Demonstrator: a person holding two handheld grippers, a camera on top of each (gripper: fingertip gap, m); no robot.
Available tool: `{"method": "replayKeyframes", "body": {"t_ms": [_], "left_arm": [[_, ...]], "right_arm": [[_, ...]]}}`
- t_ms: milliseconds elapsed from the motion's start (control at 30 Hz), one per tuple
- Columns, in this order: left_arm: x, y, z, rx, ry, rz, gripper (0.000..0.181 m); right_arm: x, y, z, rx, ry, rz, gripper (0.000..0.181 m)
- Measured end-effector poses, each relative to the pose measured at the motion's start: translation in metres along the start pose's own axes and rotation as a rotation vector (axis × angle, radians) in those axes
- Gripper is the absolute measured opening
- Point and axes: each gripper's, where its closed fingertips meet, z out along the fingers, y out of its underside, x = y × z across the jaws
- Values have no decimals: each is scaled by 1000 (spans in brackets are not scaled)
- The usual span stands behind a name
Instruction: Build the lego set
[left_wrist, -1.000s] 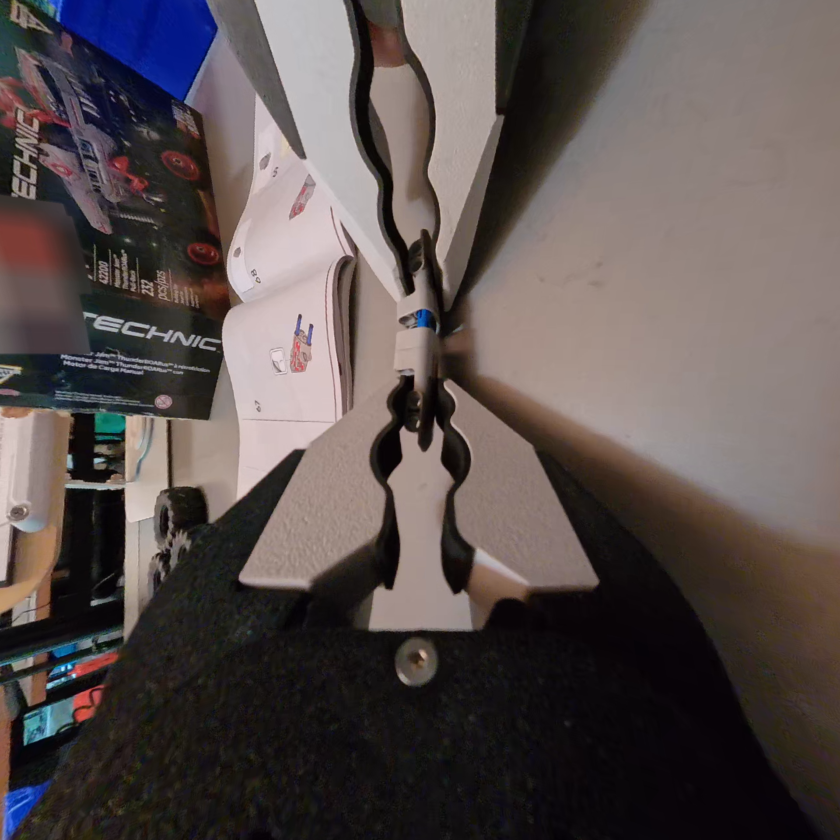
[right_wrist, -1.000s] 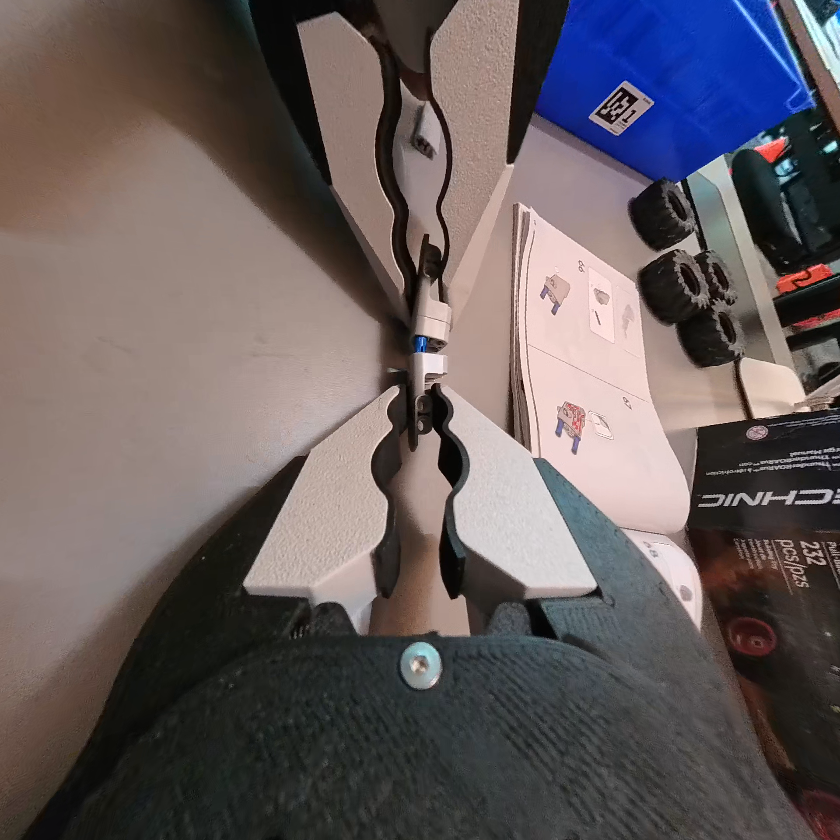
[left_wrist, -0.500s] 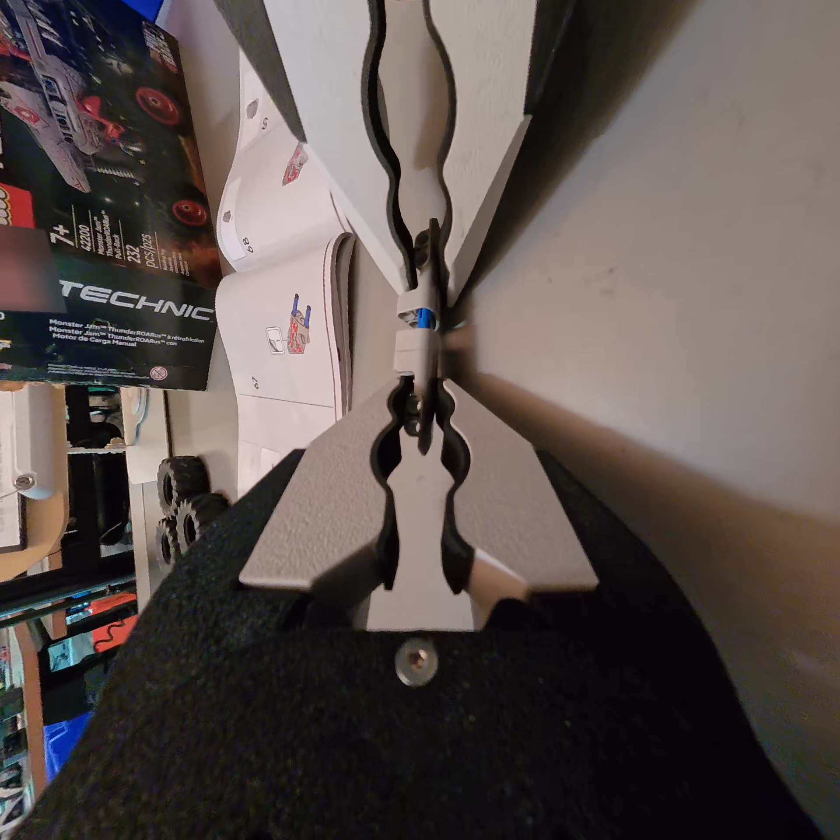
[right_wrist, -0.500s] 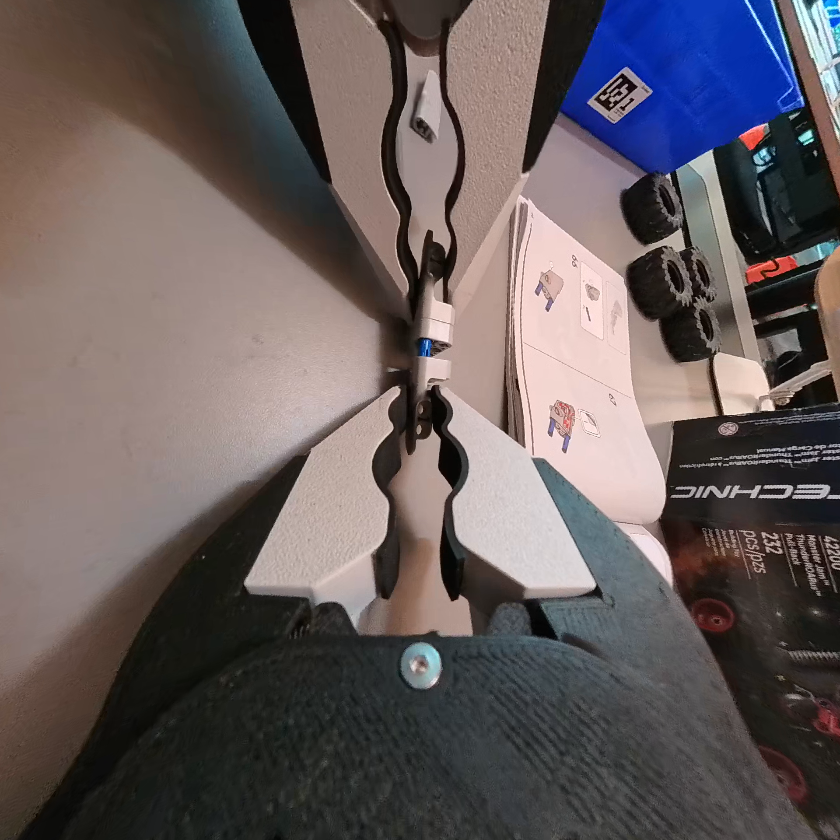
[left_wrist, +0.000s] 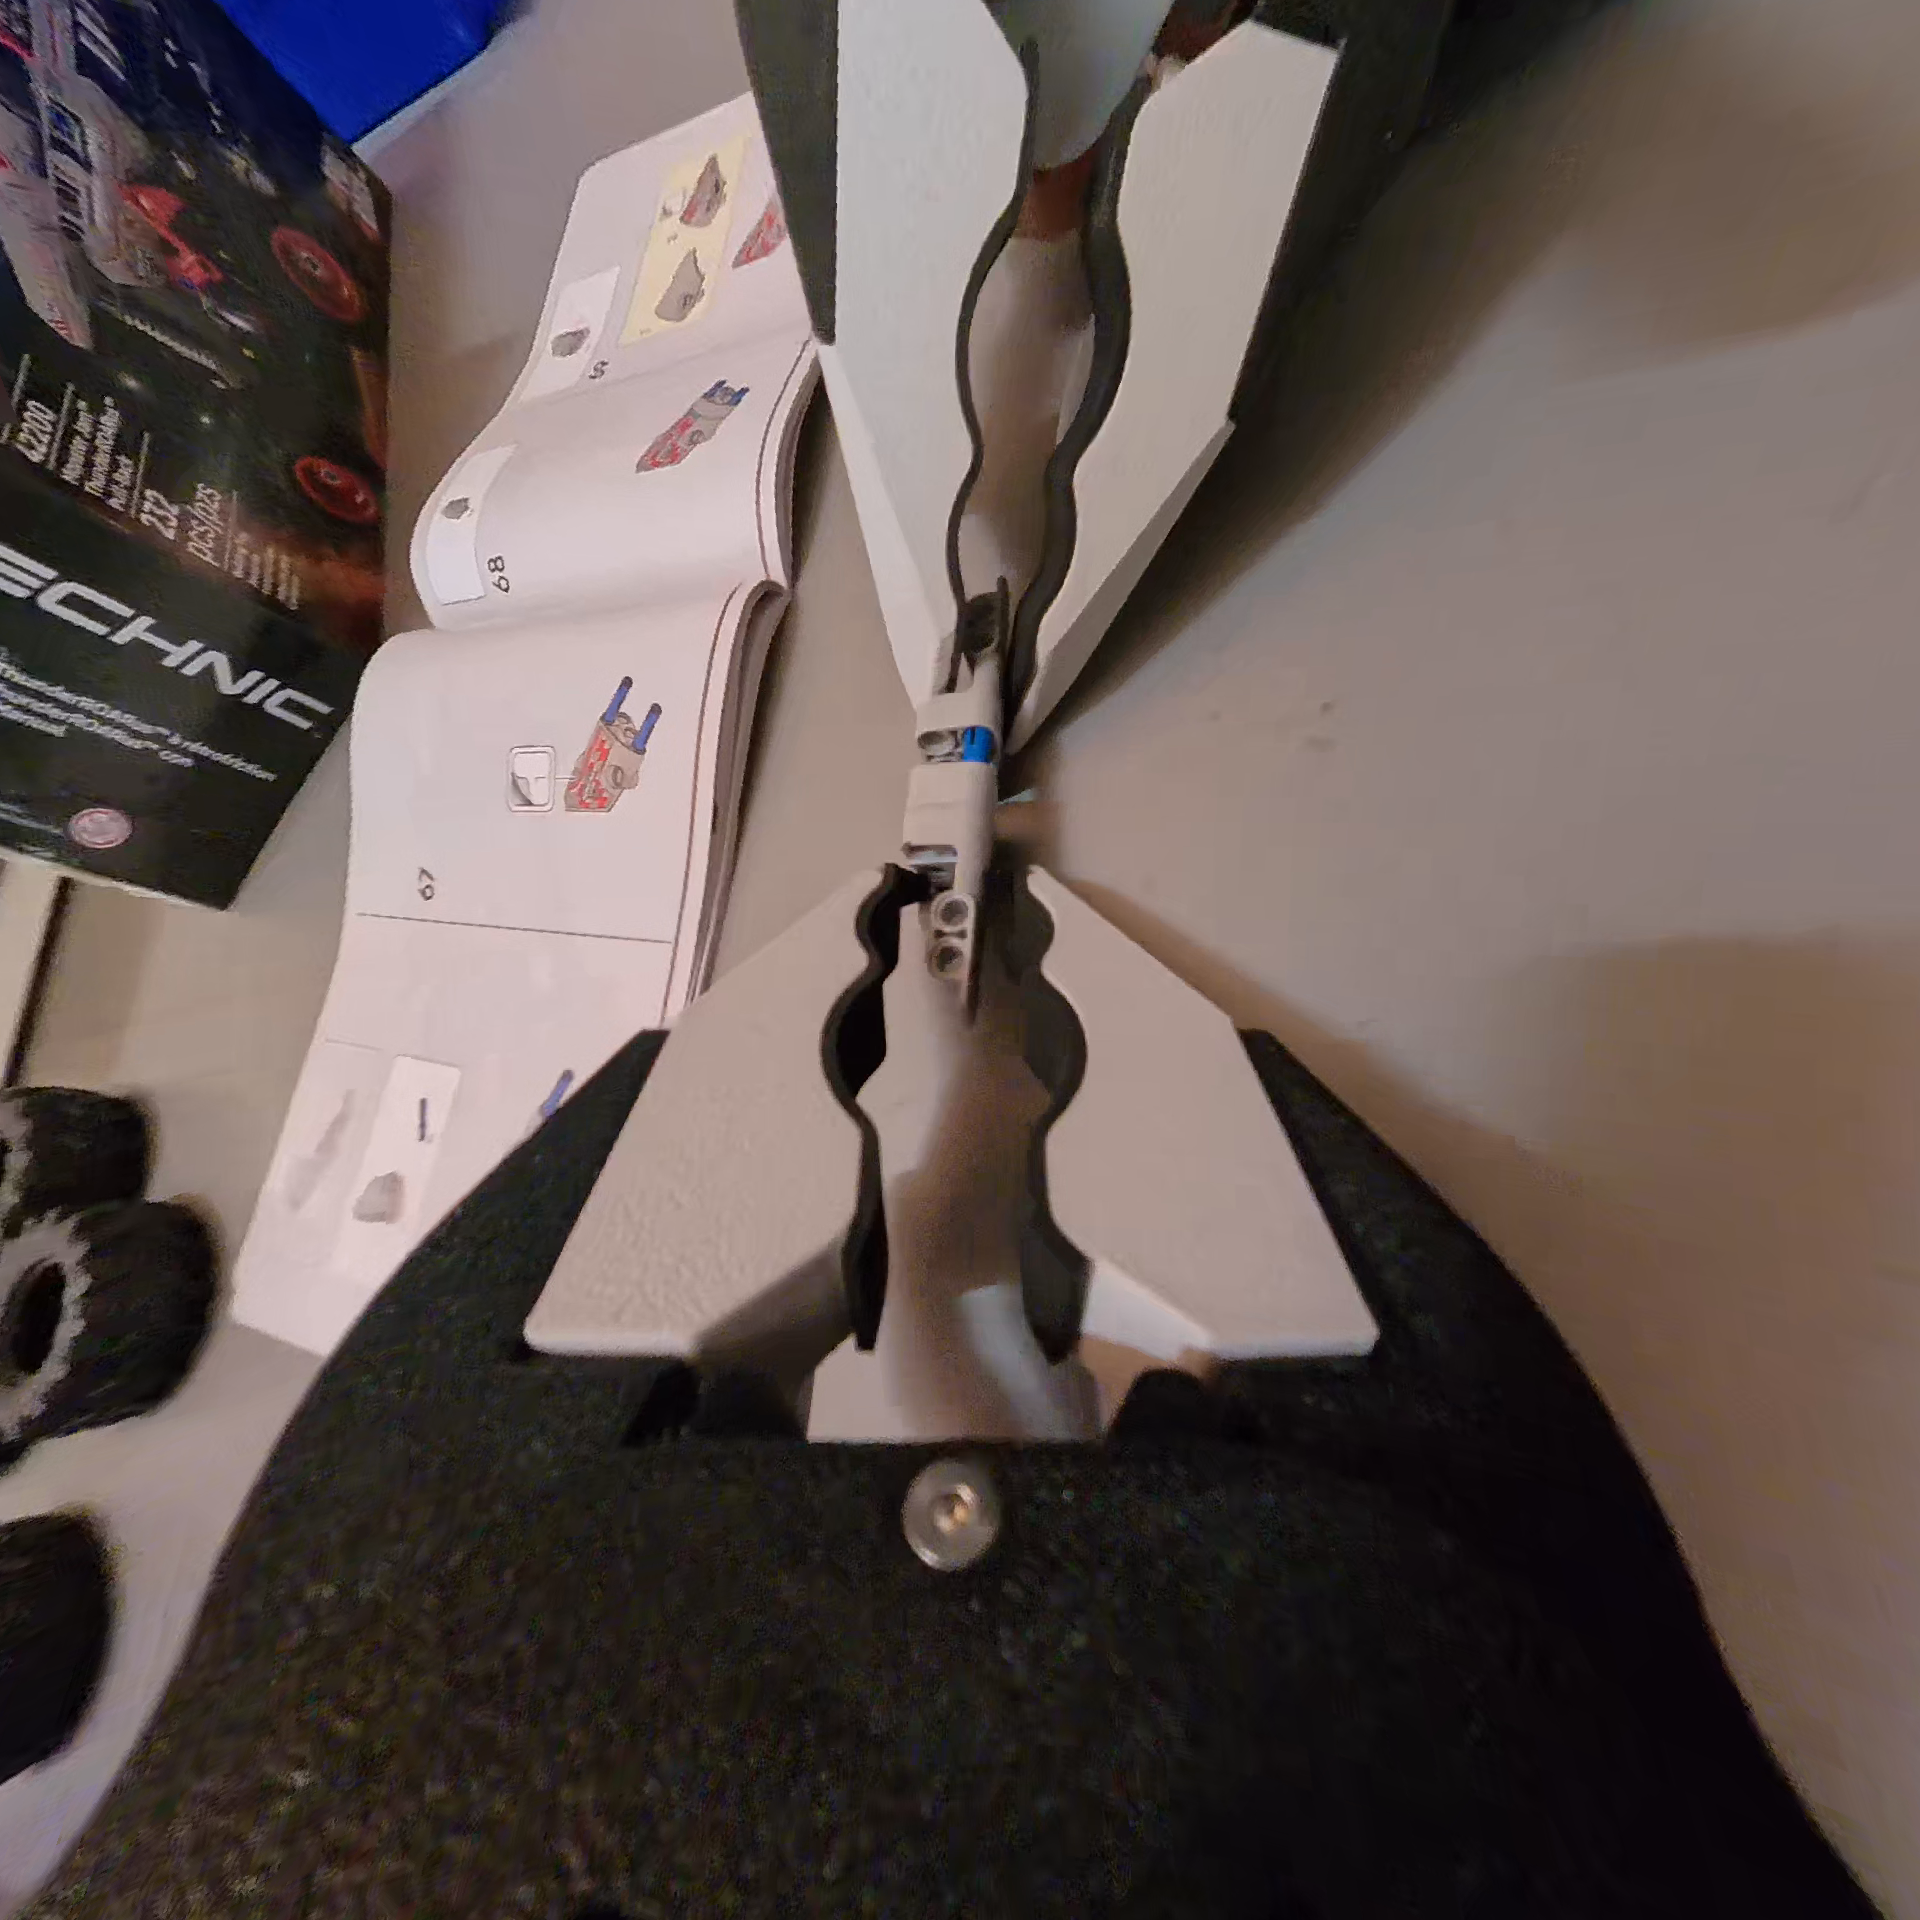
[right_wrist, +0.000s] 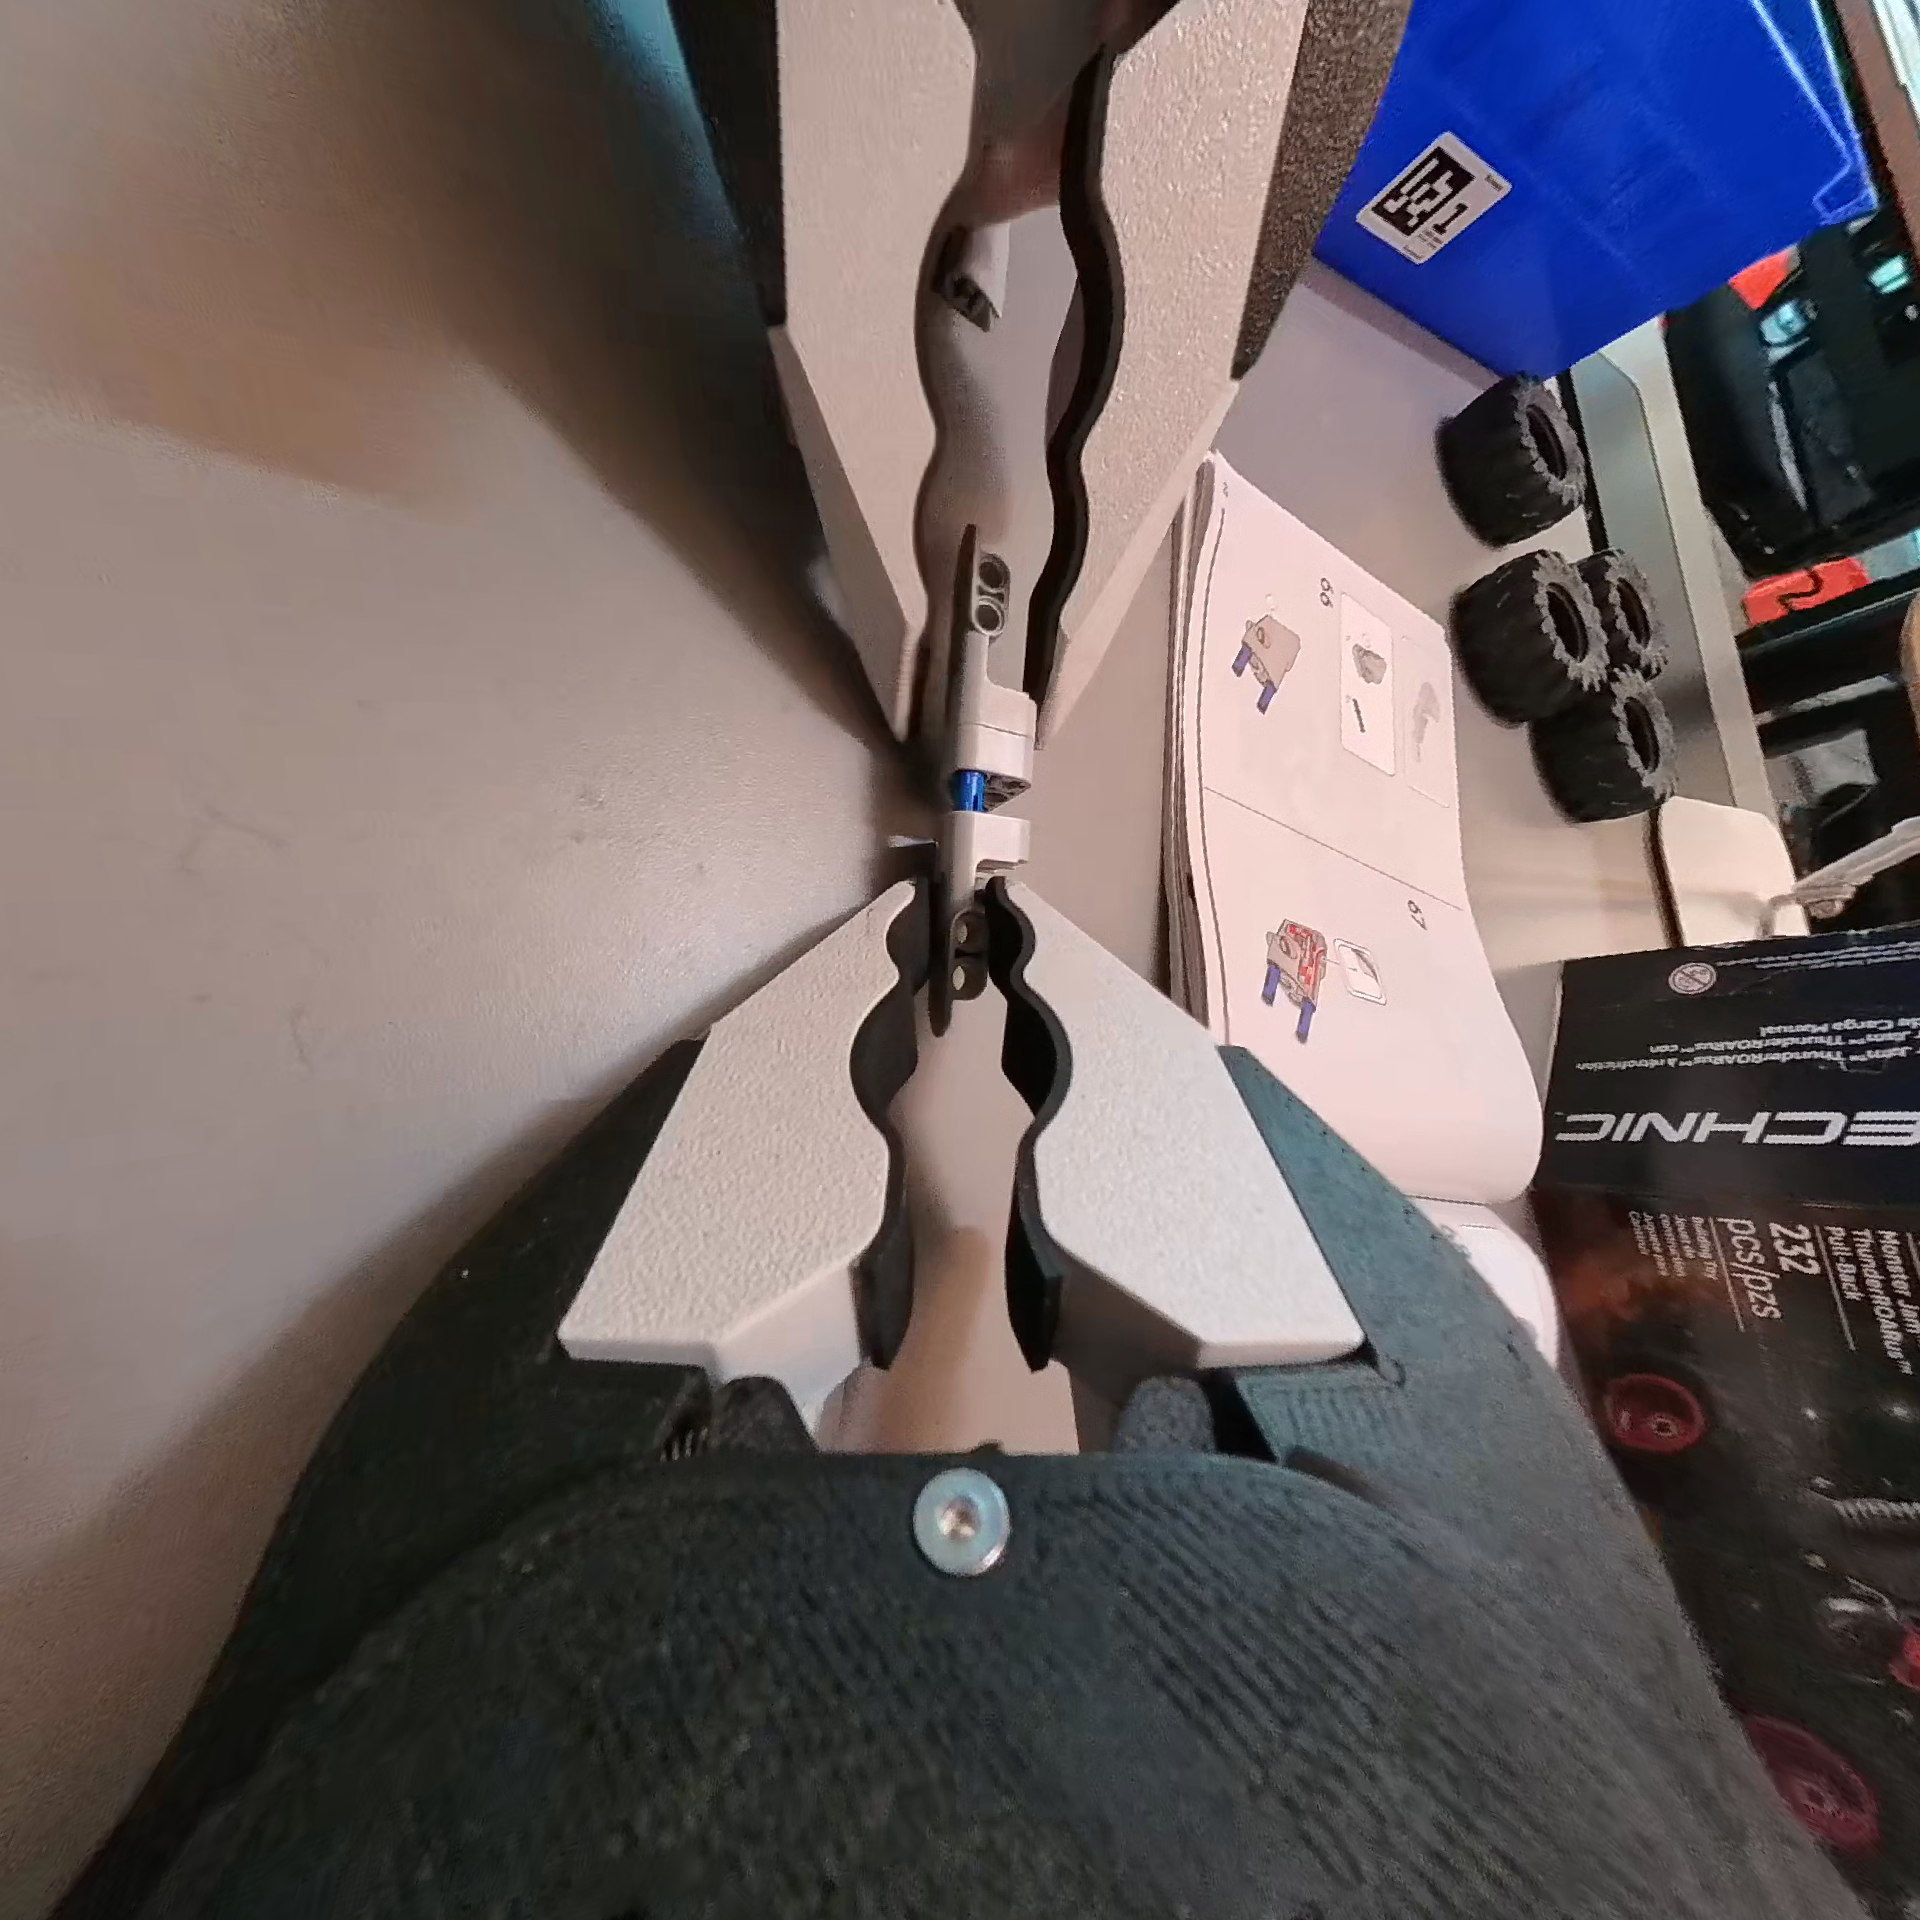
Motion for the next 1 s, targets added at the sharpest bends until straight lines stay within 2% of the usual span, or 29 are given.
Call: {"method": "replayKeyframes", "body": {"t_ms": [167, 233, 267, 533, 667, 800, 900, 1000], "left_arm": [[1, -7, -3, 68, 34, -25, 24], [3, -12, -4, 94, 49, -30, 18], [5, -11, -4, 87, 63, -31, 13], [4, -9, 0, 63, 54, -42, 13], [2, -7, 3, 38, 38, -41, 13], [1, -8, 4, 36, 36, -47, 13], [2, -9, 4, 41, 40, -50, 13], [2, -10, 4, 45, 41, -49, 13]], "right_arm": [[-5, -4, 0, 46, -62, 51, 9], [-7, -6, 1, 56, -80, 64, 9], [-7, -6, 1, 53, -82, 62, 9], [-6, -8, -4, 127, -113, 113, 7], [-3, -6, -3, 126, -77, 63, 7], [-1, -7, -5, 145, -66, 57, 19], [-3, -7, -8, 158, -74, 40, 9], [-3, -8, -11, 176, -80, 47, 8]]}}
